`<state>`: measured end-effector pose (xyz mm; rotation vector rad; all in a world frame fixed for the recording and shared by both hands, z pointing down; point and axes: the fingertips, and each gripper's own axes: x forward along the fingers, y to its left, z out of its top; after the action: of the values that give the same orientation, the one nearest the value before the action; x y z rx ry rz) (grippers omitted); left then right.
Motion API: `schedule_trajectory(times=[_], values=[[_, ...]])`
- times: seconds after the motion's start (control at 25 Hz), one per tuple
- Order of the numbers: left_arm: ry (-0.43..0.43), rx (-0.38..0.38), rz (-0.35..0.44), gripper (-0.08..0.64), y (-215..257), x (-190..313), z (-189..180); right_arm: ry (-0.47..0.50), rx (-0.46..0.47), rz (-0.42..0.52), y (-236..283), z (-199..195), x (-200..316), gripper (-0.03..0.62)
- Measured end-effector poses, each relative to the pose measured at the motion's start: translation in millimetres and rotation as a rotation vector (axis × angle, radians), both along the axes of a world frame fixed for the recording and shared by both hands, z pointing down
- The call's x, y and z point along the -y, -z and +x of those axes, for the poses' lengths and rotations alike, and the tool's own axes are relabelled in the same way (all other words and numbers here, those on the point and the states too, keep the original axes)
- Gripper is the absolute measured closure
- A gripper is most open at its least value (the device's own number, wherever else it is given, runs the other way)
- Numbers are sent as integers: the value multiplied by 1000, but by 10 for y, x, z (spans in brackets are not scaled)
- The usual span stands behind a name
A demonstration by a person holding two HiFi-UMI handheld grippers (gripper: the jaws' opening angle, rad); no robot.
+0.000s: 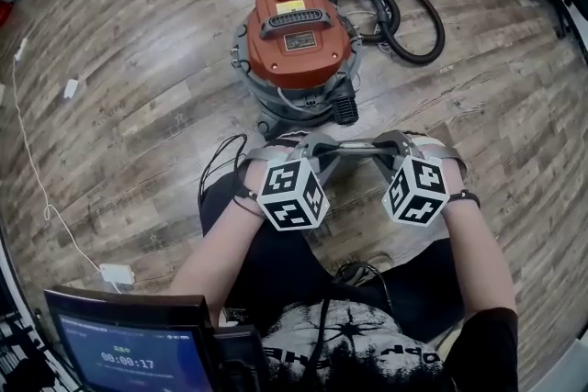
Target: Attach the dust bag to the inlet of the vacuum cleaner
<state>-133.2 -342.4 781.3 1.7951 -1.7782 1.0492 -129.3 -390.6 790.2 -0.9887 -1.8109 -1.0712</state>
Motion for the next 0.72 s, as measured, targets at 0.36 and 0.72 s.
schedule_trajectory(times=[0.36,0.72], values=[[71,42,17,535,51,-25,-242,29,70,80,103,-320,1,560],[85,58,5,535,54,-5,-370,23,80,108,75,-441,21,558]])
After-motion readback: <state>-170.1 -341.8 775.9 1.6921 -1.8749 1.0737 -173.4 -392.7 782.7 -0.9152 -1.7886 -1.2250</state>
